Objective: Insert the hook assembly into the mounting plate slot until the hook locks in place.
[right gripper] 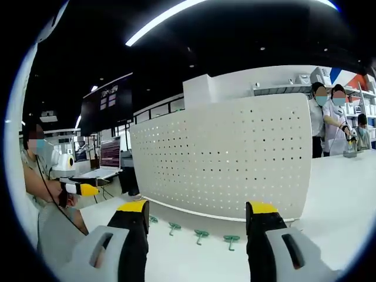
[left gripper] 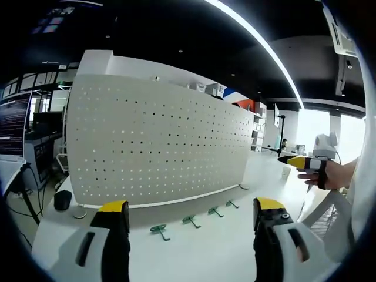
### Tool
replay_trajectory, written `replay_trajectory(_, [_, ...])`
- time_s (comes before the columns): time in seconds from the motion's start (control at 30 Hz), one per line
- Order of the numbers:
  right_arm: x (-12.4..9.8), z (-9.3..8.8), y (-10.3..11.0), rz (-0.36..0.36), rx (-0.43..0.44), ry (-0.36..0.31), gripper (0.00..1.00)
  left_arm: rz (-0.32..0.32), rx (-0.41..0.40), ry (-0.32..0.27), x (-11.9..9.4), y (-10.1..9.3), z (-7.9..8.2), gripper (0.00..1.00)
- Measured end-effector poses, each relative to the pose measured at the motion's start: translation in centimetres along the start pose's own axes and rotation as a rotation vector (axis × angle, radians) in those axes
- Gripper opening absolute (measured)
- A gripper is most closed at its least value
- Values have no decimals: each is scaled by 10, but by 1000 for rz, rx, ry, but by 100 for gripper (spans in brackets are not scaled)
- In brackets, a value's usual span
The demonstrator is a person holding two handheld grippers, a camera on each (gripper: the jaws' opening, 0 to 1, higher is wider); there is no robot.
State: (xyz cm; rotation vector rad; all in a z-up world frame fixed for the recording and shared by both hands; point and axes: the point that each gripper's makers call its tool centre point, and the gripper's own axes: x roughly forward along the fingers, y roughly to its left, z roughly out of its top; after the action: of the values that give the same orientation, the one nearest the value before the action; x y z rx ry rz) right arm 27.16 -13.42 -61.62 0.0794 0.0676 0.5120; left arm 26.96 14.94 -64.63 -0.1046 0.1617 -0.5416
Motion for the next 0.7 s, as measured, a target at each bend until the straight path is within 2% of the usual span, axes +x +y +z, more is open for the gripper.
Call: replay_trajectory(0.7, [0,0,1,5,-2,2,64,5,-6,2,0,0,0,89])
